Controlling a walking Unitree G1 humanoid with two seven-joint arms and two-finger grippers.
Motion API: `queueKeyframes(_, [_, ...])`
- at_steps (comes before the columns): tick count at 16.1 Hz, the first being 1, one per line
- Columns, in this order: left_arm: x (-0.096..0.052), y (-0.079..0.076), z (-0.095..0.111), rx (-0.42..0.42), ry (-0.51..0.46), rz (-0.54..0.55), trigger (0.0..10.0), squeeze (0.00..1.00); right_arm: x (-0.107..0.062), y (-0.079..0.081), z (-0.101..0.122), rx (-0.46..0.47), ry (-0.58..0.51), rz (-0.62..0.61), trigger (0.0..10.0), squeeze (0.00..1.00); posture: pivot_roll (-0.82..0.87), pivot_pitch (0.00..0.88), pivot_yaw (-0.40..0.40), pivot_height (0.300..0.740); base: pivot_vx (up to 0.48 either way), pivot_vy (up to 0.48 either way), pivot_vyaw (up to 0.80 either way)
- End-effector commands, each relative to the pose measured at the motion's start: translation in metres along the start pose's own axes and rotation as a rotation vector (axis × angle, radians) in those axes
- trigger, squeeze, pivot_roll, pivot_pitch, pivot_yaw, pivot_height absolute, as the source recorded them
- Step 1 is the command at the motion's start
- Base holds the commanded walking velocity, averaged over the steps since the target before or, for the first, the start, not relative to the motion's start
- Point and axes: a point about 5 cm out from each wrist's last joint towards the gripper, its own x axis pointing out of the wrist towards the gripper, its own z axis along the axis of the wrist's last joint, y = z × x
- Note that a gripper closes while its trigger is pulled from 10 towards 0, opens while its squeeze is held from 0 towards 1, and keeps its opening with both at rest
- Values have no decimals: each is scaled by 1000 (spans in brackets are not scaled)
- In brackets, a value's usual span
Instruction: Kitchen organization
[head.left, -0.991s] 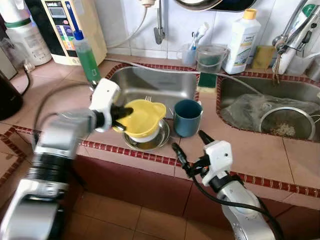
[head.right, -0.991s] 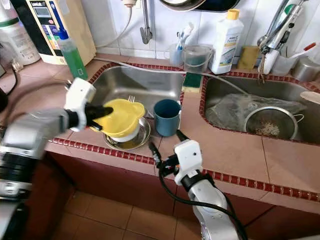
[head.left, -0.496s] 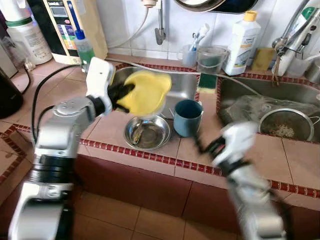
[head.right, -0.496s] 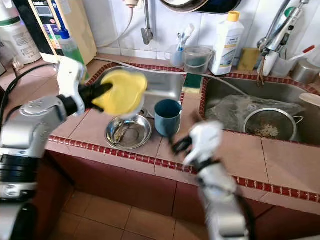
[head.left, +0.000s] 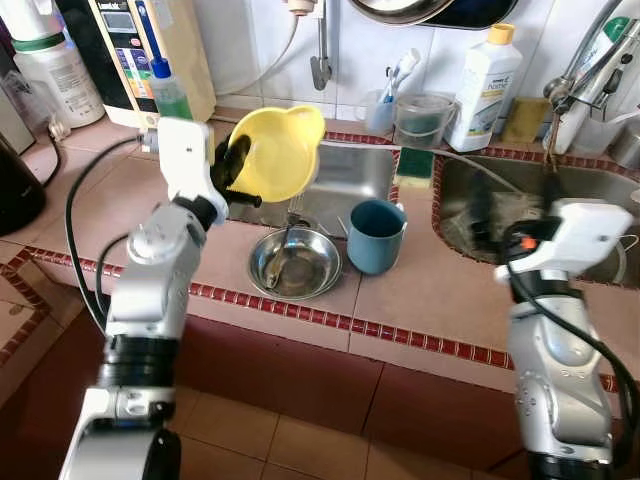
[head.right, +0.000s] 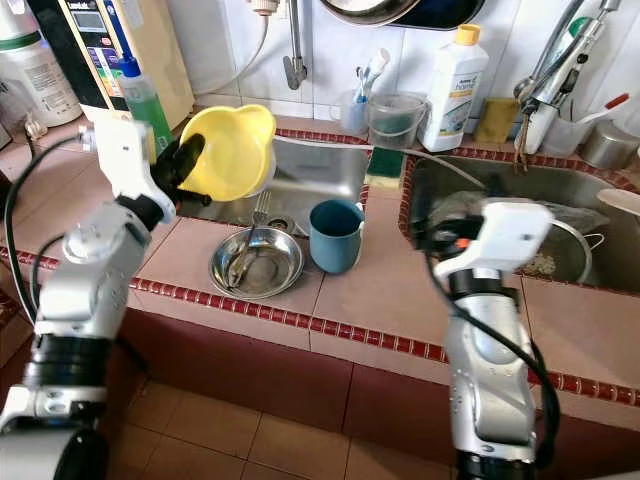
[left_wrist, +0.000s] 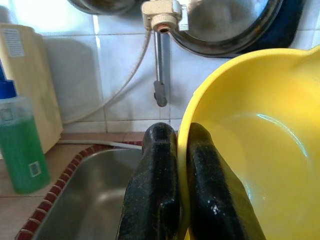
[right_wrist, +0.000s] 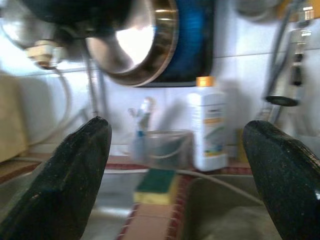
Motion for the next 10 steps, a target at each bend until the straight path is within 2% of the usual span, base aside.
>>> queueKeyframes(1, [-1, 2, 0, 29, -17, 22, 10000, 0, 2, -2, 4, -2, -20, -31, 10000, 0, -100, 0, 40, 732, 0, 0, 0])
queueKeyframes(4, [0, 2, -1, 13, -39, -3, 10000, 0, 3, -3, 2, 3, -12, -56, 10000, 0, -99, 0, 40, 732, 95, 0, 0])
queueKeyframes(7, [2, 3, -1, 10, -41, -1, 10000, 0, 4, -2, 1, 1, -7, -54, 10000, 0, -101, 0, 41, 732, 325, 0, 0])
queueKeyframes(10, [4, 2, 0, 4, -51, -17, 10000, 0, 3, 0, -1, 0, -1, -49, 10000, 0, -103, 0, 42, 732, 457, 0, 0])
